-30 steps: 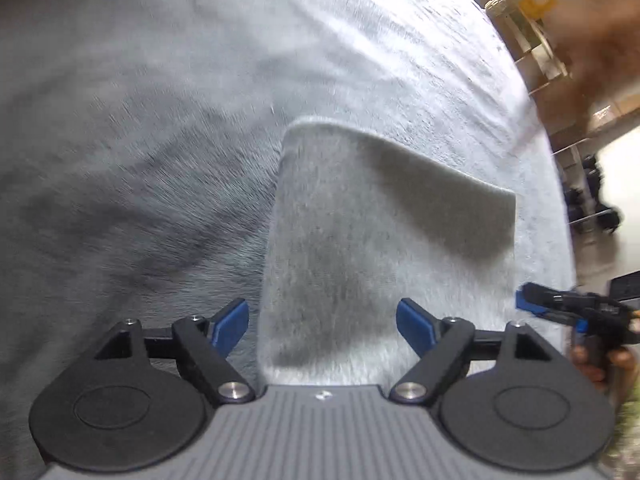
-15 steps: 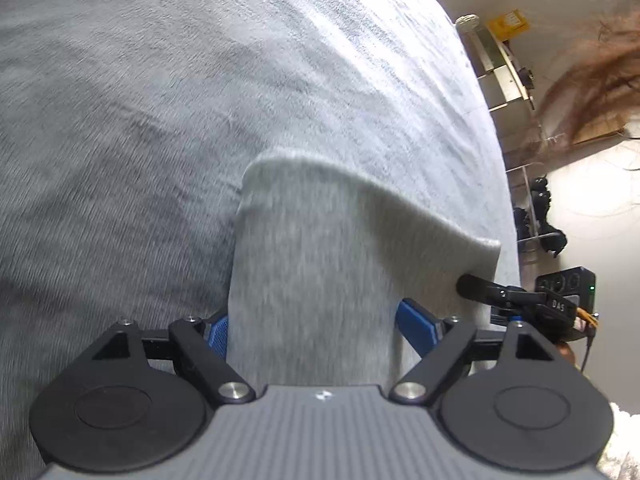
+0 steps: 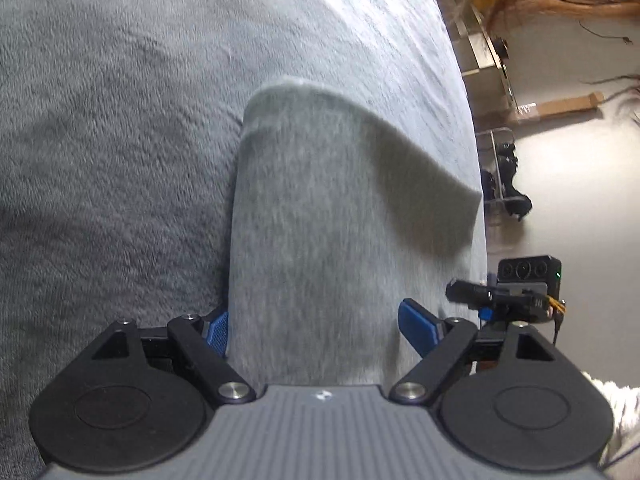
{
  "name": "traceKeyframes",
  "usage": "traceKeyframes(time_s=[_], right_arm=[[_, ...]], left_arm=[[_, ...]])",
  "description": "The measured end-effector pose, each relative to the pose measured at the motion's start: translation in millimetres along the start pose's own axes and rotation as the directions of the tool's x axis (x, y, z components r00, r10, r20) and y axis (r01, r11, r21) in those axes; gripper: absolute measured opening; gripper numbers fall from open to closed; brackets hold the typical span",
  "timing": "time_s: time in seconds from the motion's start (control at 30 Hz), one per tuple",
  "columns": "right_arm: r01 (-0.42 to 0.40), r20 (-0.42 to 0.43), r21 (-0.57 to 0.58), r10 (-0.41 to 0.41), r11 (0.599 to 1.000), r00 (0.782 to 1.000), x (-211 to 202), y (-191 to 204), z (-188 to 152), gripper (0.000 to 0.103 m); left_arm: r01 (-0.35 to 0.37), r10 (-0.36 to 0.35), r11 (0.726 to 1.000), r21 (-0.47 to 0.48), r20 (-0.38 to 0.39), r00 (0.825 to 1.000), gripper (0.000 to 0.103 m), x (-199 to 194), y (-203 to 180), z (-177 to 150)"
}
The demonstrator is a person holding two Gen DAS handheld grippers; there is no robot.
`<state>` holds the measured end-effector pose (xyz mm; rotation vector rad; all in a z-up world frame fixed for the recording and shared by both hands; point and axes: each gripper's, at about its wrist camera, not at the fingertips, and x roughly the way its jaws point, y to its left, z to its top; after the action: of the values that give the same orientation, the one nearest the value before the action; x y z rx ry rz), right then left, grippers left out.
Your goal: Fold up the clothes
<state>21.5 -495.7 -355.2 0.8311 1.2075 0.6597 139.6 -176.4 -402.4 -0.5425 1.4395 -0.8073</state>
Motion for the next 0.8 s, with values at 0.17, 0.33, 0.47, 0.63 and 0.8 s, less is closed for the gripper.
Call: traceKeyframes(time_s=[0.17,0.33,0.47,0.63,0.8], right_arm=[[-0.041,0.023,0.072,0.039,0.997,0.999,-3,-7,-1,0.077],[-0.095,0.087,0.102,0.086,0.99,0.992,7,-8,18,0.076],[-0.083,0.072,0.069,0.078,0.994,0.994,8,0,13,0.073],[-0.095,0.062,0.141,0.087,0.985,0.994,-1,-8,-4,0.058],[-0.035,0.078,0.07,0.029,0.997,0.996,10,7,1,0.049]], left_arm=[[0.015,-0.015,1.0,-0.004,-0.014,1.0,0.084,11,6,24],[0.025,-0.025,1.0,-0.007,0.0,1.0,0.084,19,5,27],[0.035,-0.036,0.999,-0.03,-0.037,0.999,0.08,14,4,15],[0.015,-0.017,0.999,-0.037,-0.037,0.999,0.075,24,5,18],[-0.012,0.01,0.999,-0.045,-0.038,0.999,0.055,17,-1,18]])
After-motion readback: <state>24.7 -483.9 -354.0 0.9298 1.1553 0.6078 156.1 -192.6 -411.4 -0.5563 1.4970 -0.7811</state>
